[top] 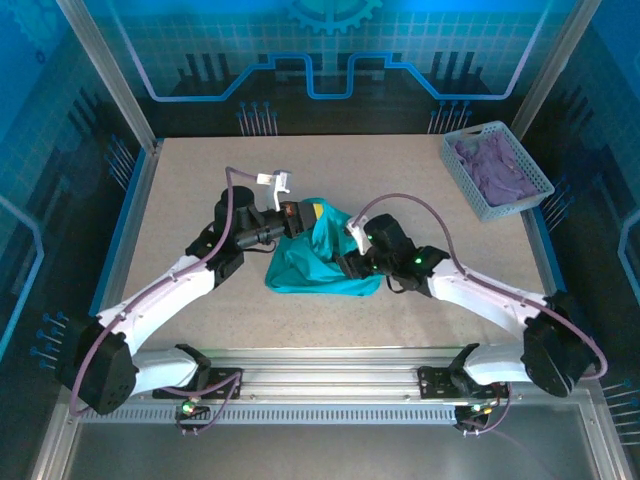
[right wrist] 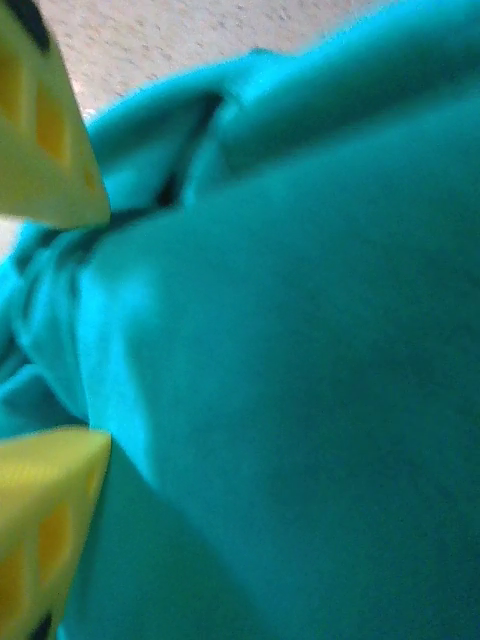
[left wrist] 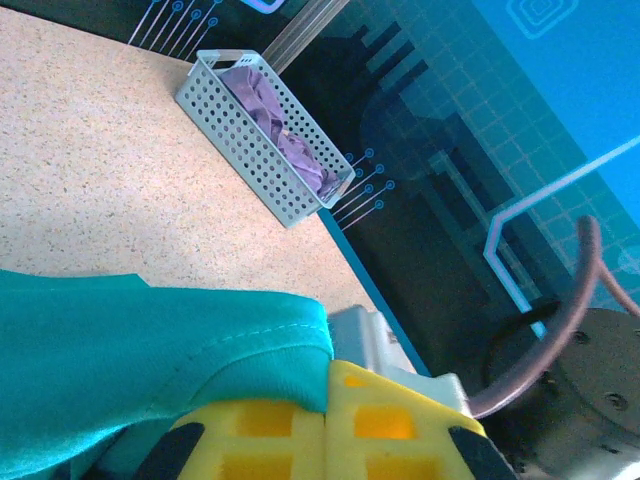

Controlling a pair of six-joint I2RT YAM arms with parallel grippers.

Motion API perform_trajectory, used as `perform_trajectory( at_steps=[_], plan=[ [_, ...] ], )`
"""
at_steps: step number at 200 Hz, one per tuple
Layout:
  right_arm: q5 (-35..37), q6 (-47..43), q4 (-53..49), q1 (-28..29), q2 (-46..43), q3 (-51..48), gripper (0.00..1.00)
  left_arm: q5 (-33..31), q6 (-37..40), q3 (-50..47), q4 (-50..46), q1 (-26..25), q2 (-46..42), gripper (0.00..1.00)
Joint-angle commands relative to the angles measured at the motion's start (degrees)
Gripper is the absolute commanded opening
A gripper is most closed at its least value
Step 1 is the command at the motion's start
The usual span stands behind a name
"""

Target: Fold the inside-out t-shirt

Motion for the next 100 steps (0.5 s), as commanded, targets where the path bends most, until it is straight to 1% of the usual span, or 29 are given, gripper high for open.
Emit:
perform_trajectory(
  at_steps=[1, 15, 18, 29, 45, 63, 82, 100],
  plan=[
    [2.1, 1.4, 8.9, -1.7, 2.0, 2.1, 0.36, 0.4, -0.9, 2.2, -0.6, 1.0, -2.6, 0.00],
    [-0.8, 1.3, 9.3, -3.5, 0.1, 2.1, 0.15, 0.5, -1.5, 2.5, -0.9, 2.1, -3.2, 0.00],
    [-1.6, 1.2, 9.3, -4.0, -0.6, 3.6, 0.11, 0.5, -1.7, 2.5, -1.0, 2.4, -3.4, 0.00],
    [-4.9, 1.2, 8.7, -6.0, -3.4, 4.4, 0.00, 0.7, -2.2, 2.9, -0.8, 3.7, -3.9, 0.00],
    [-11.2, 1.4, 7.1, -8.8, -7.9, 6.0, 0.00, 1.3, -2.7, 4.2, -0.7, 5.3, -4.6, 0.00],
    [-17.4, 1.0, 3.5, -11.2, -11.3, 10.1, 0.00, 1.6, -2.9, 6.9, -1.1, 6.6, -5.5, 0.00],
    [-20.7, 0.7, 0.1, -13.4, -13.6, 14.4, 0.00, 1.5, -3.3, 10.0, -1.3, 7.7, -6.4, 0.00],
    [-23.7, 1.2, -2.5, -15.7, -13.6, 18.6, 0.00, 1.7, -4.4, 13.0, -0.4, 8.0, -6.3, 0.00]
  ],
)
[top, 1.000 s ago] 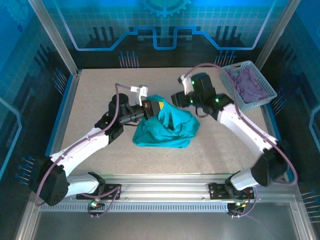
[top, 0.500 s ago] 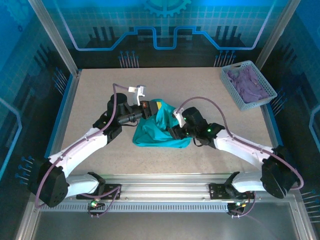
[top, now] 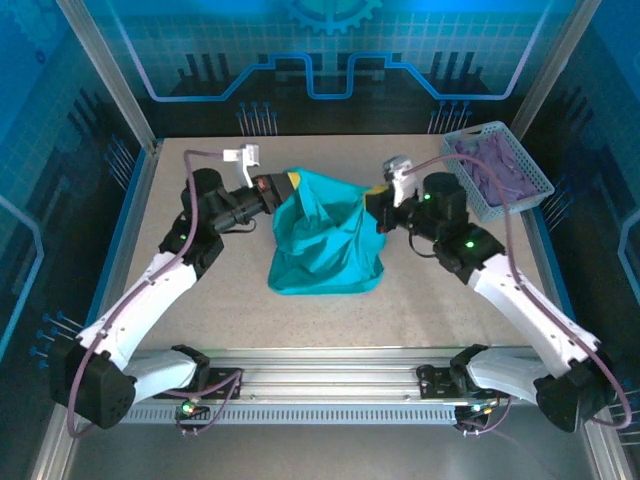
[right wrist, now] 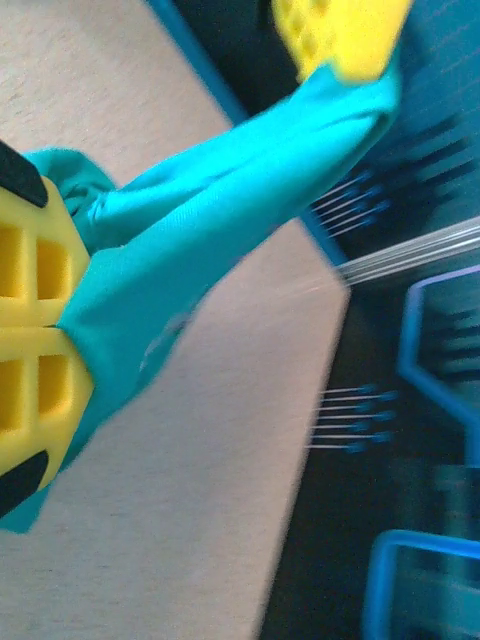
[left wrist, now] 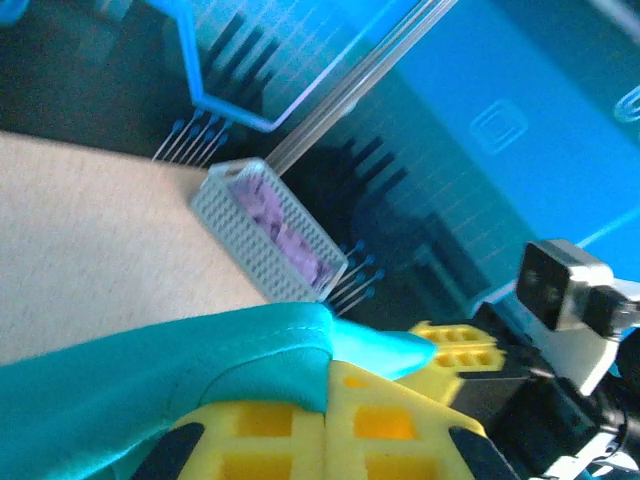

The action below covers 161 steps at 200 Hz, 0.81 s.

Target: Fold the inside-out t-shirt

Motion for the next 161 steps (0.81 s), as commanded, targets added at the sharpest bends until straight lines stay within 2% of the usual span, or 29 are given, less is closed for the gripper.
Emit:
perform_trajectory(
  at_steps=[1, 26, 48, 75, 99, 118, 133, 161],
  plan=[
    [-7.7, 0.2, -4.4, -2.7, -0.9, 5.4, 0.00, 1.7, -1.9, 5.2, 2.2, 0.6, -2.0, 0.00],
    [-6.3, -0.7, -11.0, -3.8, 2.4, 12.5, 0.00, 2.9, -4.7, 8.5, 4.2, 0.6, -0.3, 0.00],
    [5.4, -4.0, -20.3, -3.0, 6.9, 19.7, 0.00, 4.0, -7.2, 10.8, 6.4, 0.5, 1.2, 0.00],
    [18.3, -10.5, -25.1, 0.1, 11.0, 23.3, 0.00, 5.0, -6.9, 14.3, 4.0, 0.7, 2.6, 0.00],
    [24.0, -16.3, -25.7, 4.7, 13.2, 22.9, 0.00, 1.9, -6.2, 14.8, -0.2, 4.1, 1.2, 0.00],
    [19.4, -17.0, -24.2, 5.7, 13.1, 20.7, 0.00, -0.6, -6.6, 13.6, -4.3, 7.3, 0.1, 0.00],
    [10.9, -15.4, -21.1, 5.6, 12.4, 17.8, 0.00, -3.8, -3.0, 12.5, -10.5, 7.3, -0.1, 0.00],
    [-3.6, -9.2, -15.4, 4.7, 13.4, 13.8, 0.00, -6.1, -0.8, 5.5, -13.7, 7.3, 0.9, 0.00]
  ],
)
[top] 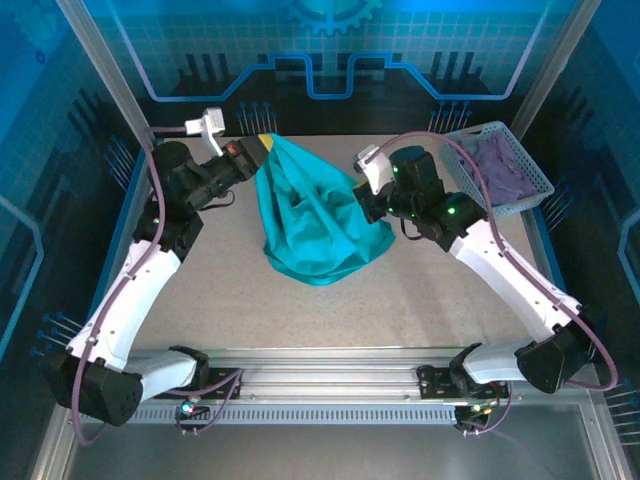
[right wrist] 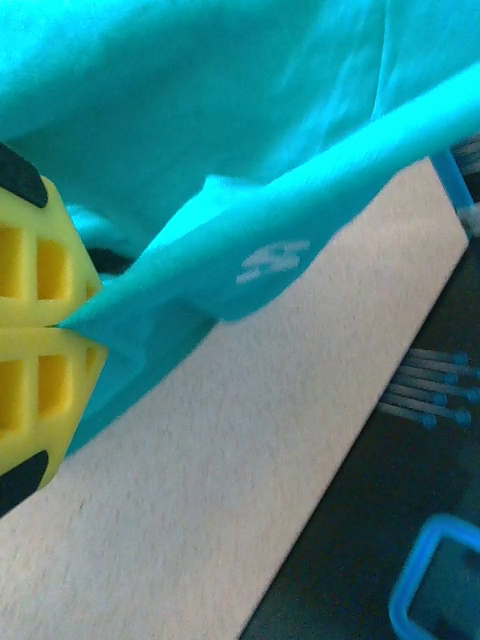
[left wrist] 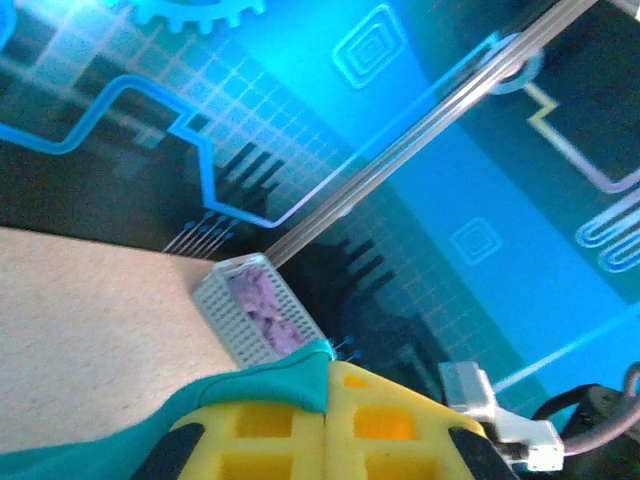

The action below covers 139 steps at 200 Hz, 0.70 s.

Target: Fold the inside-out t-shirt

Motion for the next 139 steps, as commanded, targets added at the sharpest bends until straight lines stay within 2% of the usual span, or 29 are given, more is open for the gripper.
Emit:
perform_trajectory(
  at_steps=[1, 43, 79, 113, 139],
  plan=[
    [-13.5, 4.4, 4.5, -0.6, 0.2, -3.0, 0.00, -4.0, 3.6, -5.2, -5.9, 0.3, 0.0, 0.00],
    [-24.0, 13.3, 9.9, -2.8, 4.1, -6.7, 0.00, -6.3, 7.0, -12.7, -7.3, 0.3, 2.3, 0.00],
    [-25.9, 17.2, 11.7, -4.1, 7.7, -7.6, 0.00, -5.3, 7.5, -17.6, -5.4, 0.3, 5.4, 0.04],
    [-26.6, 18.3, 12.2, -4.9, 9.9, -7.8, 0.00, -2.7, 6.4, -24.8, -1.2, -0.7, 4.1, 0.26],
    [-27.1, 18.8, 12.9, -5.1, 11.0, -7.5, 0.00, -4.5, 7.6, -29.2, -1.3, -5.0, 1.6, 0.47]
  ],
)
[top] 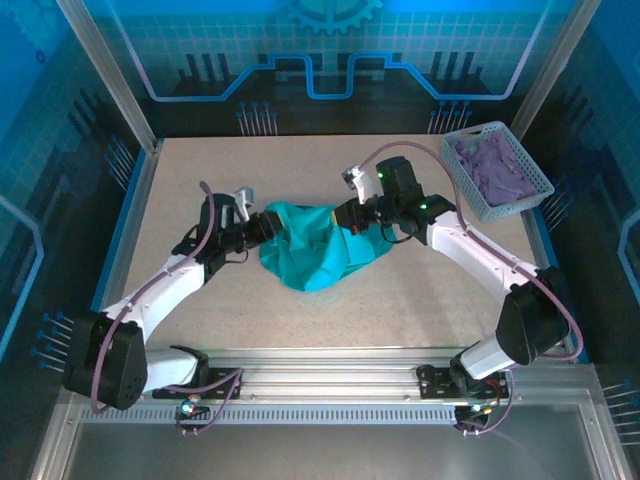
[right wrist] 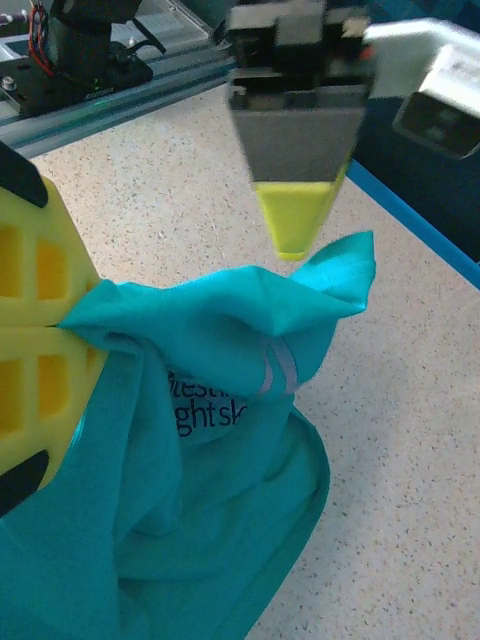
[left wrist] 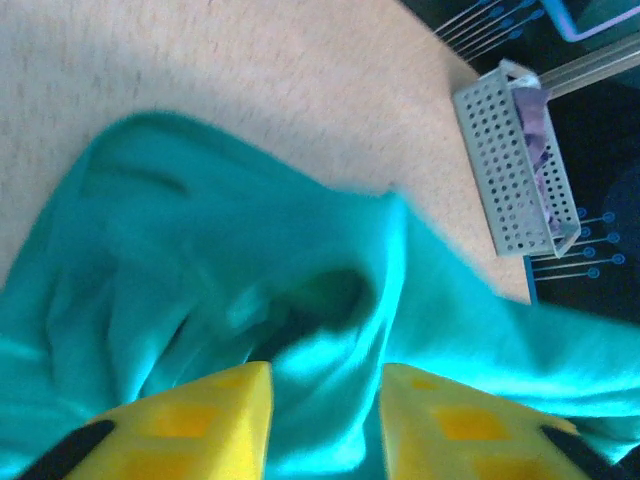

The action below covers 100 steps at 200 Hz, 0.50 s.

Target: Fold the inside-out t-shirt

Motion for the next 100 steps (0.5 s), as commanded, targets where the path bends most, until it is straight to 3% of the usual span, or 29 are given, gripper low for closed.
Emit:
perform_trajectory(
  at_steps=[1, 35, 67, 80, 100],
  plan=[
    [-2.4, 1.7, 2.3, -0.7, 1.1, 0.2, 0.00, 0.1, 1.9, -3.3, 1.7, -3.6, -3.3, 0.47],
    [-2.5, 1.5, 2.1, -0.7, 1.9, 0.9, 0.00, -3.1, 3.6, -6.6, 4.5, -9.1, -3.5, 0.61],
    [-2.6, 1.2, 1.7, -0.7, 2.1, 0.9, 0.00, -2.9, 4.8, -3.0, 8.8, -9.3, 4.6, 0.62],
    [-2.4, 1.0, 1.2, -0.9, 1.7, 0.7, 0.00, -2.6, 5.0, -0.7, 10.4, -9.4, 8.6, 0.56],
    [-2.2, 0.2, -0.5, -2.0, 0.0, 0.8, 0.00, -1.9, 5.4, 2.5, 10.9, -9.4, 12.9, 0.36]
  ],
)
